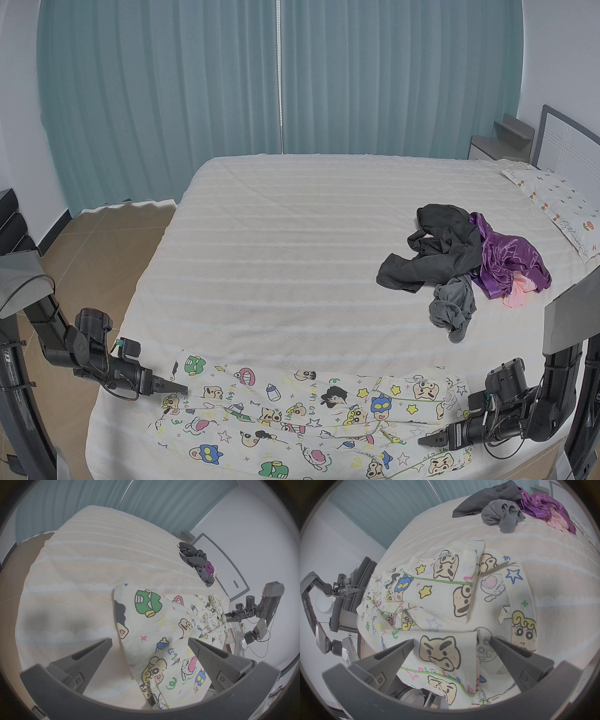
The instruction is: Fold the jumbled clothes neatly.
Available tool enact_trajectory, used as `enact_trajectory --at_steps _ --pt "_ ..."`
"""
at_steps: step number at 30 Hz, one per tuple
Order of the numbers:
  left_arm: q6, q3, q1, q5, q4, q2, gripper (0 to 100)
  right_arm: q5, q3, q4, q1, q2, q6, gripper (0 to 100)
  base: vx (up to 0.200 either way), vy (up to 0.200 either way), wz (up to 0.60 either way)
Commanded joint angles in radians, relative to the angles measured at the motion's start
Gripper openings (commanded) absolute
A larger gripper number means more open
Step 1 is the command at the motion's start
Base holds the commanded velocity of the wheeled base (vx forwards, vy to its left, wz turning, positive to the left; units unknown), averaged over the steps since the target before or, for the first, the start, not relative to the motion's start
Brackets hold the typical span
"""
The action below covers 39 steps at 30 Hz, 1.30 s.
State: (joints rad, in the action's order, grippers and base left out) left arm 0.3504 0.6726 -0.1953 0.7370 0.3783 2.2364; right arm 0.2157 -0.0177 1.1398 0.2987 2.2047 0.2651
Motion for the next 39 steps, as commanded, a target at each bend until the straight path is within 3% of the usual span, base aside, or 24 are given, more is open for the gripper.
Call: enact_trajectory --at_steps 1,11,12,39 --pt "0.002 -0.016 0.014 -0.002 0.010 0.008 100 0.001 0.018 0.000 0.000 0.001 0.000 100 0.000 0.000 0.00" --pt "0.007 -0.047 0.039 -0.022 0.037 0.003 100 -0.001 0.018 0.000 0.000 0.003 -0.001 100 0.000 0.000 0.00" --pt "0.007 -0.053 0.039 -0.028 0.045 0.003 0 -0.001 0.018 0.000 0.000 0.003 -0.001 100 0.000 0.000 0.00" --pt "-0.057 0.007 0.025 -0.022 0.103 -0.046 0 -0.001 0.018 0.000 0.002 0.001 -0.001 100 0.000 0.000 0.00"
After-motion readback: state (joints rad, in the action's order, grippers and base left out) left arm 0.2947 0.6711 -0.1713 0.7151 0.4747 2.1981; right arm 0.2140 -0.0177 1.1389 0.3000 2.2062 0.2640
